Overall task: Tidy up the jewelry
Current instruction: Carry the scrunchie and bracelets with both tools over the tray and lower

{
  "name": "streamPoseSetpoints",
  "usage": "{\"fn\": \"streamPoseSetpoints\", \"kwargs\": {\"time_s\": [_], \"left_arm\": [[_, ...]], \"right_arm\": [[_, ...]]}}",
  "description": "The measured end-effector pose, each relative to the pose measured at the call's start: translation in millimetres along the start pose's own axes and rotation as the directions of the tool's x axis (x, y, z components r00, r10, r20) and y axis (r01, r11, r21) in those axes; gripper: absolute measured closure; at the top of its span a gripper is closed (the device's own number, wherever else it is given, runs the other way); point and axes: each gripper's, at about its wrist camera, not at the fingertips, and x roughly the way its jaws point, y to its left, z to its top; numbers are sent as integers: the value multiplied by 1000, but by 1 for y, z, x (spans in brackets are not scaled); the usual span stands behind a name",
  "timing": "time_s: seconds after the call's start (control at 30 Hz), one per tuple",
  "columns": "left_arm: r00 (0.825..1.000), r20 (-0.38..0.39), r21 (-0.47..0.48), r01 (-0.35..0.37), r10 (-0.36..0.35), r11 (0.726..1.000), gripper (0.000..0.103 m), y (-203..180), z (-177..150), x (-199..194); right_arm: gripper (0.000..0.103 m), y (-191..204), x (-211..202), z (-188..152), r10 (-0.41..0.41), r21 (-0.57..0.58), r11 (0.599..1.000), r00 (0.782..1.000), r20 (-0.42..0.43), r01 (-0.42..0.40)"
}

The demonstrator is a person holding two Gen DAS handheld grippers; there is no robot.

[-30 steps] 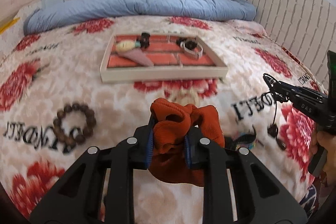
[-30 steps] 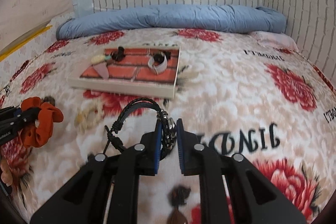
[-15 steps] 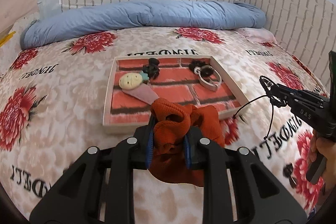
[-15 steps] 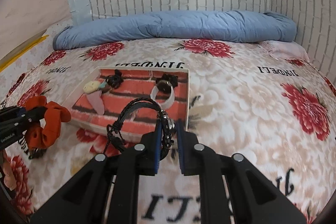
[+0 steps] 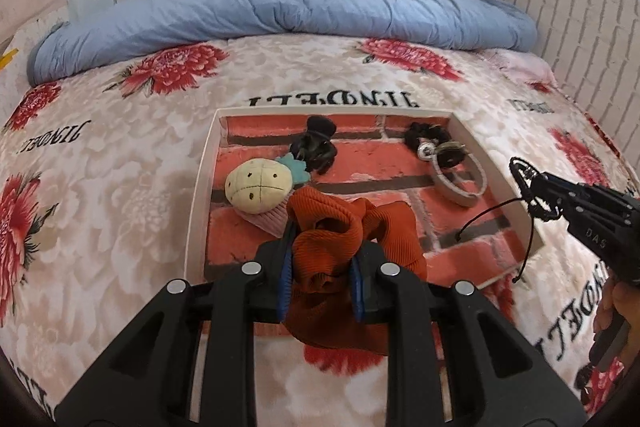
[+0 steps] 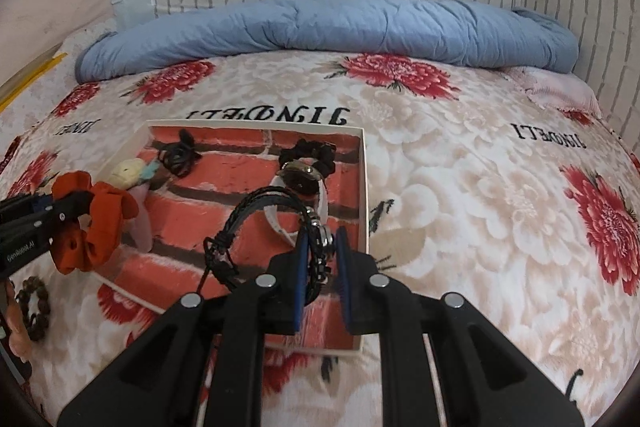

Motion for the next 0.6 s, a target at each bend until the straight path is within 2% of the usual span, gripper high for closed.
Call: {"fn": "streamPoseSetpoints", "kwargs": {"time_s": [0.4,0.6], "left_arm": [[996,-77,-19,-40,38,999,81,15,2,44],[995,-85,-21,-54,53,998,80,18,2,55]], "right_arm": [[89,19,53,7,-32,-30,999,995,-93,29],[89,20,60,13,-53,-44,998,995,-90,49]]}}
